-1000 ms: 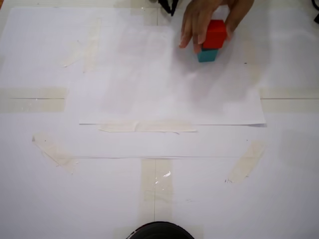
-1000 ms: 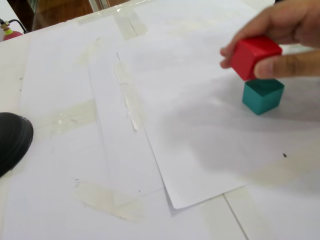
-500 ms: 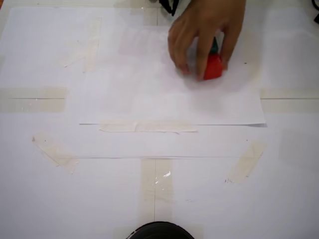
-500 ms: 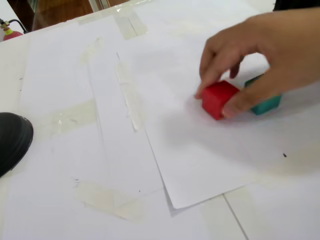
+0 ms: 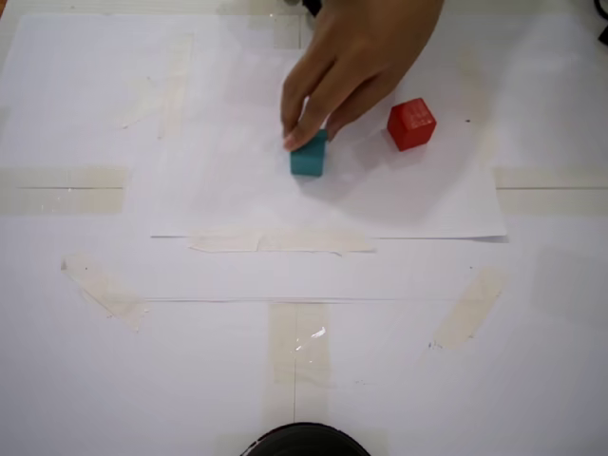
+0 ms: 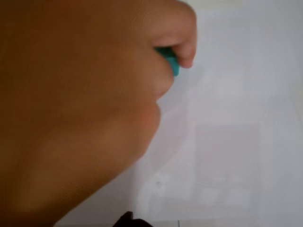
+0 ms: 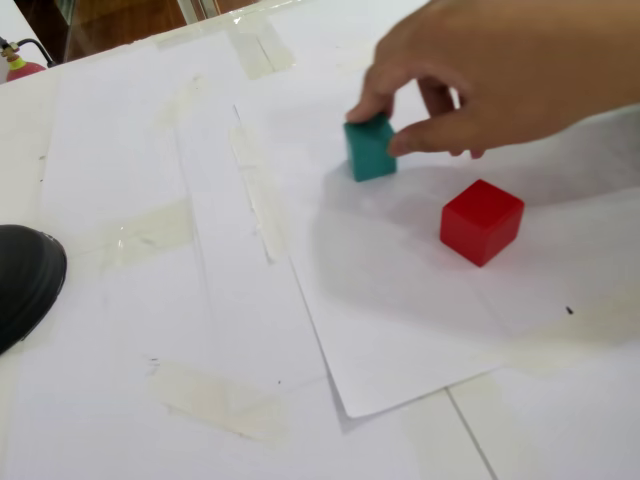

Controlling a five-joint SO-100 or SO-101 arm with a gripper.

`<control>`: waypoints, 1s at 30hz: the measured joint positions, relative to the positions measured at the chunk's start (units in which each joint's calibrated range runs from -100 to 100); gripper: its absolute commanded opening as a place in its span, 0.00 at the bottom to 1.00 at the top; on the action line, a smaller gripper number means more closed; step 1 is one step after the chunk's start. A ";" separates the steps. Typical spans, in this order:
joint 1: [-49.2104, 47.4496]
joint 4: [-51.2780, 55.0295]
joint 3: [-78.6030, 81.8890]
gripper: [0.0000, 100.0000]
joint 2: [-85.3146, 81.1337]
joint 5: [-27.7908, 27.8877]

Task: Put the red cube on the top of the blue cube.

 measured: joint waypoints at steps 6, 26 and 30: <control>-0.95 -0.08 0.00 0.00 0.00 0.00; 2.19 9.19 -20.06 0.00 8.24 -0.05; 1.54 11.31 -34.88 0.00 20.30 0.00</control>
